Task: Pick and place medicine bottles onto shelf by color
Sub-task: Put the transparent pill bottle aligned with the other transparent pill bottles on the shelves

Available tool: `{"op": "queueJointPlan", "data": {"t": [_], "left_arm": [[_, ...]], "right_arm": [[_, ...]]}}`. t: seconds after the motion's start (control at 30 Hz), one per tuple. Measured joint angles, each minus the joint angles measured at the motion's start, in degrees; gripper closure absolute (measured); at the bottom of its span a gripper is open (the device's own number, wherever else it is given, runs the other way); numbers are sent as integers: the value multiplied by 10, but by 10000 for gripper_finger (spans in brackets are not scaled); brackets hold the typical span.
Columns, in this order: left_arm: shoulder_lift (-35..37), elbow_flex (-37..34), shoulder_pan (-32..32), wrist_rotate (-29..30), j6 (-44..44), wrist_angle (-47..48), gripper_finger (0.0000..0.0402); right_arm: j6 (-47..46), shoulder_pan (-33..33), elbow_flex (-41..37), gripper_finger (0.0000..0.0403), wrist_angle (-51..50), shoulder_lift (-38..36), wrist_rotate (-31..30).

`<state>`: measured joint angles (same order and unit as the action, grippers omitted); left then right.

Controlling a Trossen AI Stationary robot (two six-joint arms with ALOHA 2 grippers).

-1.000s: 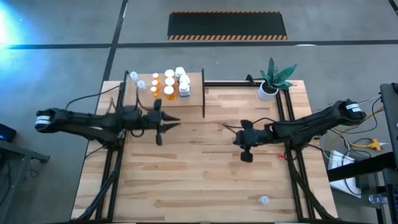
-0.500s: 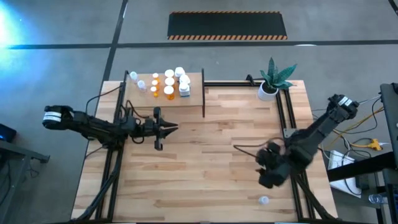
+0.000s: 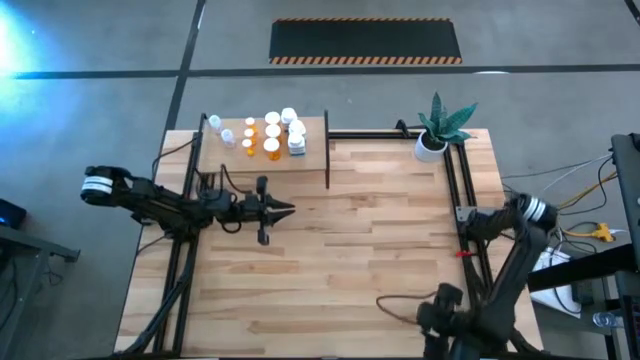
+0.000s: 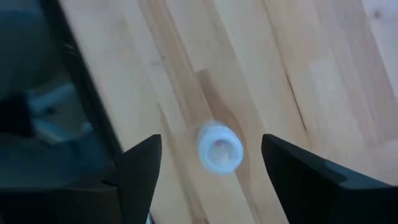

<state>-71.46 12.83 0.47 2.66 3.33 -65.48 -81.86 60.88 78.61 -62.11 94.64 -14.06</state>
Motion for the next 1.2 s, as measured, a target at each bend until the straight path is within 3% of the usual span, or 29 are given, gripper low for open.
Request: {"op": "queueJointPlan", "data": {"t": [0.17,0.3,0.5,0.77,1.0,1.2], "left_arm": [[2,7,-12,0,0,-2,364],[4,7,-22,0,0,-1,364],[4,7,-25,1,0,-1,364],[3,7,-26,1,0,-1,364],[3,5,-30,3,0,0,364],[13,0,-30,6,1,7,364]], "right_arm": [[-11,8,41,148,-54,68,17],[-18,7,38,147,-51,79,49],[-20,7,22,156,-42,74,36],[-8,7,-11,200,8,73,38],[2,6,-19,280,9,74,35],[54,-24,-13,280,10,63,40]]}}
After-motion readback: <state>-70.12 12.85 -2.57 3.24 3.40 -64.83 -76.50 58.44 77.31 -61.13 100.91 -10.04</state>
